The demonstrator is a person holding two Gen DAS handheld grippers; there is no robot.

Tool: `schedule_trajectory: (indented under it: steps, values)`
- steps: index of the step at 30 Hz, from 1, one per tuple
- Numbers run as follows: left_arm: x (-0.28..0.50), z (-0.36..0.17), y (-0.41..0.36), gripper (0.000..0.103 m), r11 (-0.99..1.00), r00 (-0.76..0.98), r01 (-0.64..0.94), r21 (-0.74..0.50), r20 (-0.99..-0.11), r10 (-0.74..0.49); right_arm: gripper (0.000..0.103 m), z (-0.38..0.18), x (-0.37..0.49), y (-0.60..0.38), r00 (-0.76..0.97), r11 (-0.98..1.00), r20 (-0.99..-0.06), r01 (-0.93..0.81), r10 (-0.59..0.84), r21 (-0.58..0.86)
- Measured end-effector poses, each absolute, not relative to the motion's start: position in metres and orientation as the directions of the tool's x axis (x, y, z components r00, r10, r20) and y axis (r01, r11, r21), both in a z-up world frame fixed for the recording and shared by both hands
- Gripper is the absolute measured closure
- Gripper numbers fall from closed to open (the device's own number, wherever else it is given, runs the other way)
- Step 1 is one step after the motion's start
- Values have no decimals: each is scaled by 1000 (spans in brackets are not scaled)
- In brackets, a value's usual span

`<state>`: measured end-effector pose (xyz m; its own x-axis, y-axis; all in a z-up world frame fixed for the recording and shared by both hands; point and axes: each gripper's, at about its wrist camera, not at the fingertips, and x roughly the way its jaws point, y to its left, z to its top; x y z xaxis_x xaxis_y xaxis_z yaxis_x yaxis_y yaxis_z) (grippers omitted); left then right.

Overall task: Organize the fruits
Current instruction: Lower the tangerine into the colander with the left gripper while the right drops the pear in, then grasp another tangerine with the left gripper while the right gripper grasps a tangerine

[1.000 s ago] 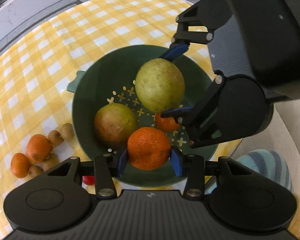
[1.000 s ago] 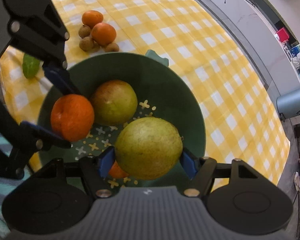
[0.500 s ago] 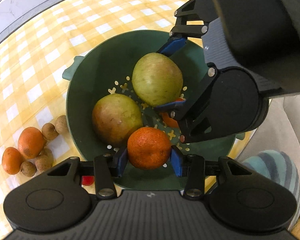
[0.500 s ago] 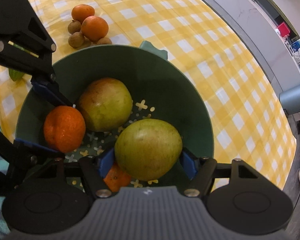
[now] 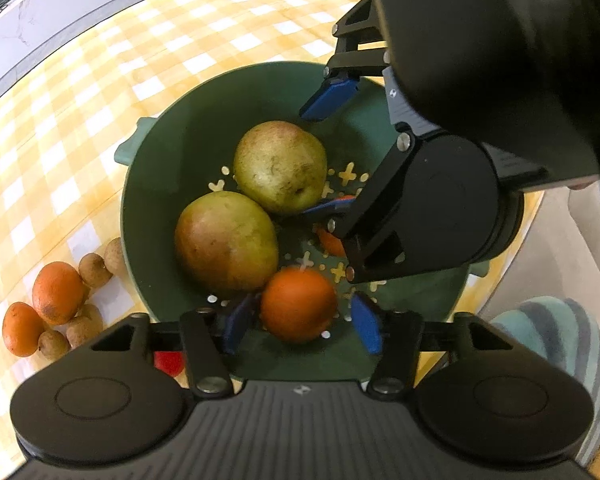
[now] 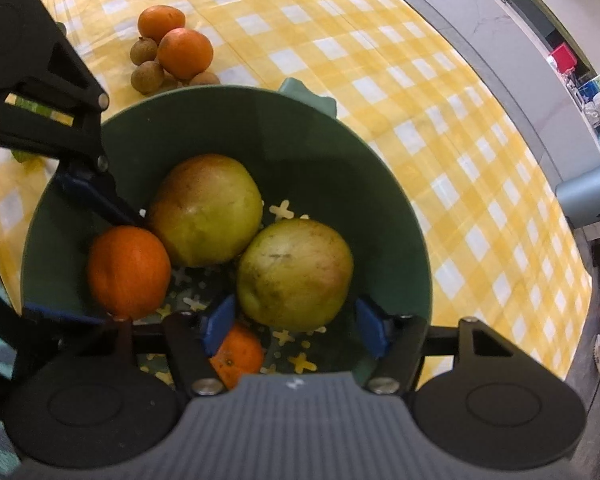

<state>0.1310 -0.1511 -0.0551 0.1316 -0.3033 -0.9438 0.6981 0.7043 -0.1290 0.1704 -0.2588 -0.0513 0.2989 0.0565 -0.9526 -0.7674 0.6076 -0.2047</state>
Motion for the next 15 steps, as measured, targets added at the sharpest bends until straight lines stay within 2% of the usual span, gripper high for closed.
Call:
schedule_trajectory:
  steps: [1, 12, 15]
  values:
    - [130, -54, -151, 28, 704, 136, 698, -127, -942, -306, 40, -50, 170, -259, 301, 607, -952, -768, 57, -206]
    - [122, -26, -145, 28, 715, 176, 691, -105, -935, -307, 39, -30, 161, -262, 336, 619, -939, -753, 70, -223]
    - [117, -18, -142, 28, 723, 186, 684, -94, -936, -298, 34, -24, 158, -261, 344, 625, -936, -747, 72, -227]
